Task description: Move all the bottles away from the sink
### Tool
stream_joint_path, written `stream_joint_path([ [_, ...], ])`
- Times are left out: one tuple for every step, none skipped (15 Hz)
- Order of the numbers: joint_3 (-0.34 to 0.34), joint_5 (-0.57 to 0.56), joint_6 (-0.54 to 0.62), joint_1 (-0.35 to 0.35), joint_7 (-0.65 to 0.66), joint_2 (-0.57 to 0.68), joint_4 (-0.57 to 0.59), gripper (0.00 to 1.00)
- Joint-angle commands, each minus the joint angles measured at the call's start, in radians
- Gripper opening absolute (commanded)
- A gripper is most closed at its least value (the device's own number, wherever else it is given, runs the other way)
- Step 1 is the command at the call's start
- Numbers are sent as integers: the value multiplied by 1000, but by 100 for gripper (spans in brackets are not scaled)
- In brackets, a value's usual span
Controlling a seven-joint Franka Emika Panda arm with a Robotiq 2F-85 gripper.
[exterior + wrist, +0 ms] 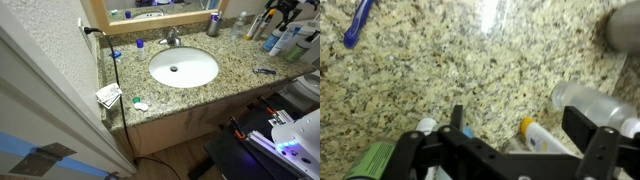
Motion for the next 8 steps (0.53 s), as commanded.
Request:
stream_joint_path([
  [103,-63,-41,88,29,-58,-50,100],
  [137,-68,-54,118,32,-72,-58,100],
  [156,-48,-81,139,1,-72,-53,100],
  [133,-45,-46,113,32,-31,-21,100],
  [156,-45,-60,136,33,-40,-24,100],
  [168,-45,-68,147,34,-45,-26,100],
  [170,-45,-70,150,33,-50,-29,100],
  [189,-108,-83,161,53,-28,-22,100],
])
